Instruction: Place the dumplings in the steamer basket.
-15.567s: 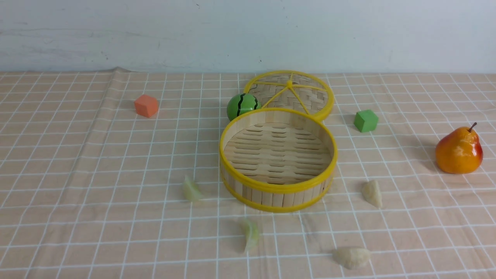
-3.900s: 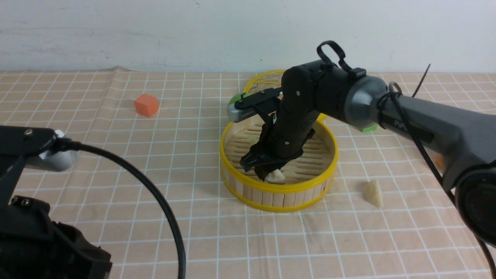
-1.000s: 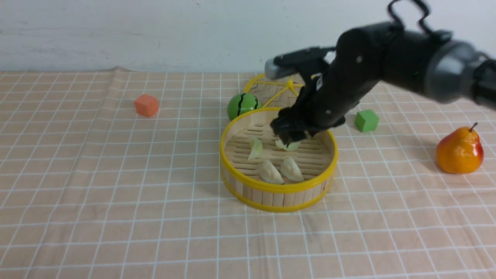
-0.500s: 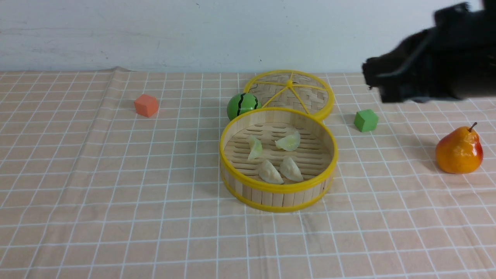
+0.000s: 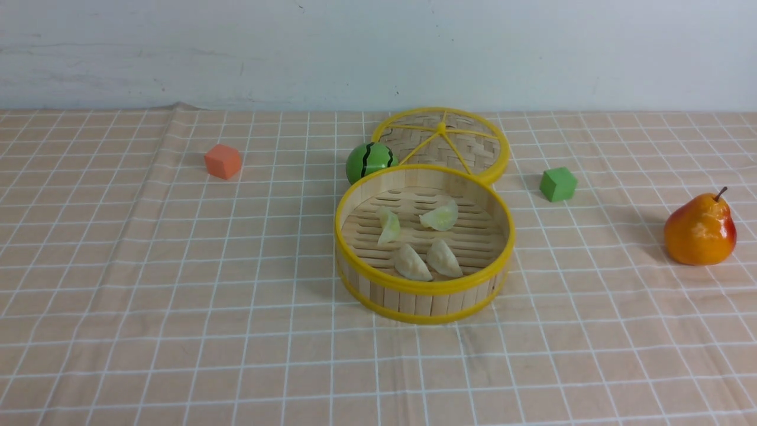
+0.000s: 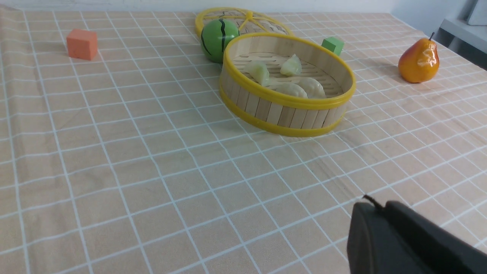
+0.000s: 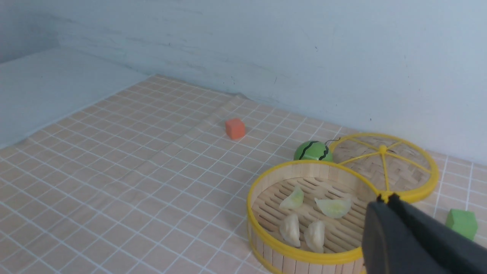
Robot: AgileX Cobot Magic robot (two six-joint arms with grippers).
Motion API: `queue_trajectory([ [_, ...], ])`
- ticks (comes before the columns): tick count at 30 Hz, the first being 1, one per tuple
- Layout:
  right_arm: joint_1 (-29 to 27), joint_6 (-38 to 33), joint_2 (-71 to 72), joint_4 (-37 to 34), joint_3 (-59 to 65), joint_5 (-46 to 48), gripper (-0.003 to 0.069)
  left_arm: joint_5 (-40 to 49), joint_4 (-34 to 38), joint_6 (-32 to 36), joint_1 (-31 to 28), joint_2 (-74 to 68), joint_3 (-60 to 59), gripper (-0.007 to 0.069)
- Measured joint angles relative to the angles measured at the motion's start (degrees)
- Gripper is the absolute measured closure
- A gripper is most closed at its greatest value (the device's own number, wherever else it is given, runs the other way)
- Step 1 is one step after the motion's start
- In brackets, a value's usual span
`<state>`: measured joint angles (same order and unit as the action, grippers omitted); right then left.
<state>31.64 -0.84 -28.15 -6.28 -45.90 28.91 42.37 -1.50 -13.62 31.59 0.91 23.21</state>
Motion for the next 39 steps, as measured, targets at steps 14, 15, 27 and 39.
queue_trajectory([
  [14,0.0,-0.05,1.31,0.35,0.35,0.15,0.0659,0.0,0.0,0.0,0.0,0.0,0.0,0.0585],
  [15,0.0,-0.05,1.31,0.29,0.35,0.15,0.0659,0.0,0.0,0.0,0.0,0.0,0.0,0.0585],
  [27,-7.62,-0.09,6.68,0.08,18.19,-11.98,0.0671,0.0,-0.07,0.0,0.0,0.0,0.0,0.0572],
  [39,-31.4,6.91,24.82,7.49,44.59,-14.74,0.0671,0.0,-0.07,0.0,0.0,0.04,0.0,0.056],
])
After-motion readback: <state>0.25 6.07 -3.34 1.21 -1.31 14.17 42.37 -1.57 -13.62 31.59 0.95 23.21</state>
